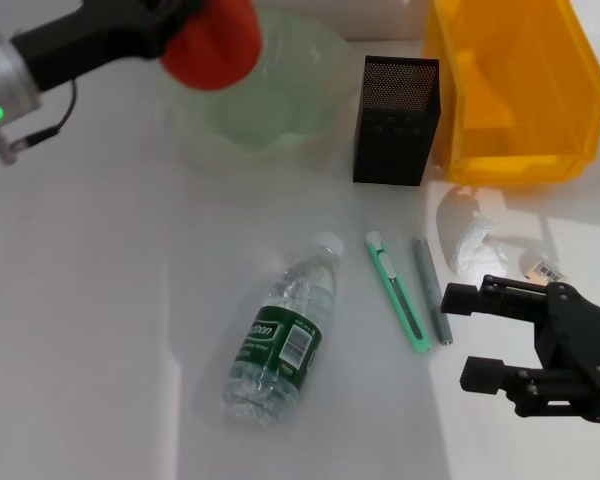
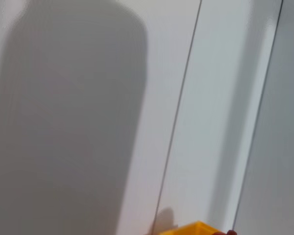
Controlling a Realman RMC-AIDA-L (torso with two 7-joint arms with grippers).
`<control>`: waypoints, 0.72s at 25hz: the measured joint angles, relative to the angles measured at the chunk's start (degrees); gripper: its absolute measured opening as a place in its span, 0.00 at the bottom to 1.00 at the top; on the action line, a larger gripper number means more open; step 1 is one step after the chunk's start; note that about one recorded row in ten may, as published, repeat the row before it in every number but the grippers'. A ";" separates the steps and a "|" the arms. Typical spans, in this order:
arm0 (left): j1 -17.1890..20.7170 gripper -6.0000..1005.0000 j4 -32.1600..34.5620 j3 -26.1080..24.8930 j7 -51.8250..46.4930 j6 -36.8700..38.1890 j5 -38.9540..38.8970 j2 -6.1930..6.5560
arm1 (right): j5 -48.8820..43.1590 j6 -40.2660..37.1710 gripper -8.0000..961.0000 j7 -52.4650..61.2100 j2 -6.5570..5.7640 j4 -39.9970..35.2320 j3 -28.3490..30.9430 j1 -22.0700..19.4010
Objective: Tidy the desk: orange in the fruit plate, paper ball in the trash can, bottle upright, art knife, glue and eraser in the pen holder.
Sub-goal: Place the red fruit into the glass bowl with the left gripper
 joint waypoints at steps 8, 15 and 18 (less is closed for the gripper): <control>-11.36 0.08 -8.13 5.24 -2.79 -19.81 -0.91 -0.07 | 0.02 0.43 0.77 -1.61 0.10 3.04 0.00 0.36; -10.39 0.24 -8.54 6.82 -2.21 -21.99 -4.87 -0.30 | 0.02 1.26 0.77 -2.96 0.15 4.84 -0.06 0.51; -10.10 0.34 -8.55 6.82 -2.19 -21.50 -5.27 -0.26 | 0.02 1.93 0.77 -2.99 0.14 5.14 -0.17 0.71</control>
